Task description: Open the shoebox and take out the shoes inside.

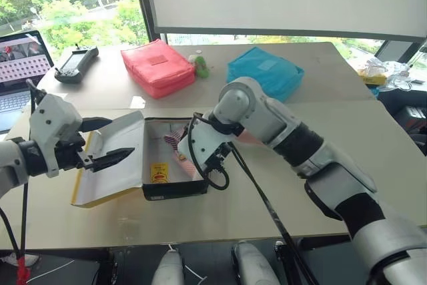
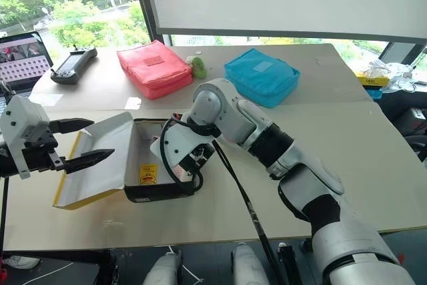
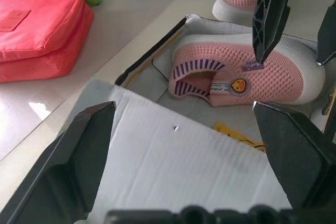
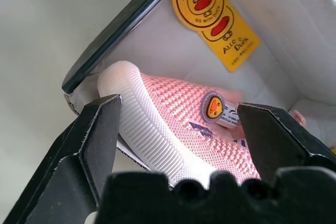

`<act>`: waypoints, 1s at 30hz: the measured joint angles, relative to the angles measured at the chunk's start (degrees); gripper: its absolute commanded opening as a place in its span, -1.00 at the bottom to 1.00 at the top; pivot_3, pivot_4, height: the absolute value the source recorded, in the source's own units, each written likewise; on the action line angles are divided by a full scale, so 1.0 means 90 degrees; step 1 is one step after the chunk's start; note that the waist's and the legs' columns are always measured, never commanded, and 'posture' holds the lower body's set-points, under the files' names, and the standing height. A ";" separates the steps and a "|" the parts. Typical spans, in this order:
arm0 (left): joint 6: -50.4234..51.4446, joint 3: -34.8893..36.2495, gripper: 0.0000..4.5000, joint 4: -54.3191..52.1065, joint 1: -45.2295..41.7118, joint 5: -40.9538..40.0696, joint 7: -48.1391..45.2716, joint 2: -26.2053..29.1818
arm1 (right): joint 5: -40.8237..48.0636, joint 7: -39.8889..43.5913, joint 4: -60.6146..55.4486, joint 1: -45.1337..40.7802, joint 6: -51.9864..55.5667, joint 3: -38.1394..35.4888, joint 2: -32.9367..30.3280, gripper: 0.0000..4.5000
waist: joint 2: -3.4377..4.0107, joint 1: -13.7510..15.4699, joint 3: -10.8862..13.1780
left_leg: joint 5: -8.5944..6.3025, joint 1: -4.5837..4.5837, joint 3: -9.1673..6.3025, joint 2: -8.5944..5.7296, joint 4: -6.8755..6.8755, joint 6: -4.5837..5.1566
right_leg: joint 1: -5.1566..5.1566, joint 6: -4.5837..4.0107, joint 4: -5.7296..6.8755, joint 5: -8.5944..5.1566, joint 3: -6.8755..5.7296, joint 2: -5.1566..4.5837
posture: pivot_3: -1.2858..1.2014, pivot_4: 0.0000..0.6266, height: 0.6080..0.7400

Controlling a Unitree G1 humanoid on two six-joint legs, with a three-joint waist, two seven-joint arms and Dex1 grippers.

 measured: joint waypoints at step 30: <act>-0.0012 -0.0115 1.00 0.0216 -0.0106 0.0024 -0.0055 0.0002 | 0.0107 -0.1946 0.3048 -0.1486 0.1594 -0.1421 0.1209 0.82 | -0.0001 0.0036 0.0000 | -0.0001 -0.0023 0.0002 0.0001 -0.0023 -0.0001 | -0.0018 0.0004 -0.0021 0.0000 0.0001 0.0000 | 0.03 -0.52 0.96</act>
